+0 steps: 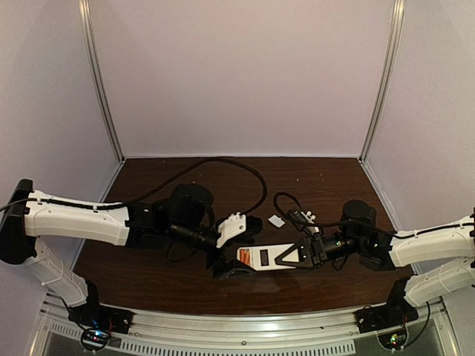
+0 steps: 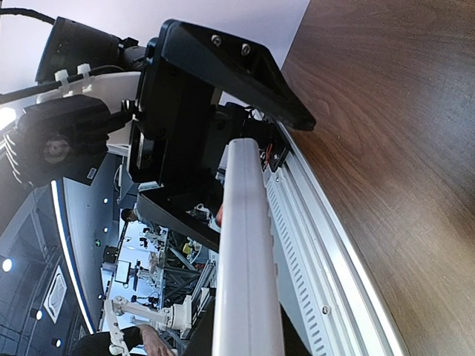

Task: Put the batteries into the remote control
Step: Load the battery into the battery compartment.

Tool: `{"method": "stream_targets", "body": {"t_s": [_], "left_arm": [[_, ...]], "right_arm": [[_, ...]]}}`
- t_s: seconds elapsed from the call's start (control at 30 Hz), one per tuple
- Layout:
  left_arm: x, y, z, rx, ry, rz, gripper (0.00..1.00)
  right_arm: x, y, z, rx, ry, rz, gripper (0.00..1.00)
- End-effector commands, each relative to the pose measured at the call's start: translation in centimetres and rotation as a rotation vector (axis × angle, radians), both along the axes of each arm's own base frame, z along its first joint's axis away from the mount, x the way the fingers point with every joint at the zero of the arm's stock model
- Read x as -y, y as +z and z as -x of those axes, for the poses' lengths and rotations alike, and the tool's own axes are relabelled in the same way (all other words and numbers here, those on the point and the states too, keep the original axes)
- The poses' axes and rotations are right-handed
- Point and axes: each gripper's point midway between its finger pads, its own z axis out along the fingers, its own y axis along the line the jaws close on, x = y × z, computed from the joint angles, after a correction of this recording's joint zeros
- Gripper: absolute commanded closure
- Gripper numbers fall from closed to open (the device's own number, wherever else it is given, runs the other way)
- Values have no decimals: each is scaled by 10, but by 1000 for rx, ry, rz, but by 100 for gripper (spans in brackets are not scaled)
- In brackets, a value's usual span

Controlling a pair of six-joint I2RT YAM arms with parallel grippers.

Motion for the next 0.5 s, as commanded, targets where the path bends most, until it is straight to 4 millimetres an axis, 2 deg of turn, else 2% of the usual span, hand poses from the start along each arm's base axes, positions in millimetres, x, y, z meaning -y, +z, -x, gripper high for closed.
{"method": "stream_targets", "body": {"t_s": [0.0, 0.1, 0.2, 0.33, 0.47], "left_arm": [[3, 21, 2, 0, -20, 78, 10], [-1, 38, 6, 23, -35, 140, 7], [-7, 45, 9, 20, -54, 154, 8], [-9, 46, 13, 8, -83, 153, 11], [-12, 33, 15, -21, -90, 107, 13]], "right_arm": [[-4, 13, 2, 49, 23, -37, 100], [-4, 11, 3, 48, 26, -27, 100], [-4, 9, 3, 56, 30, -18, 100], [-4, 10, 3, 60, 34, -17, 100], [-5, 11, 4, 61, 38, -19, 100]]}}
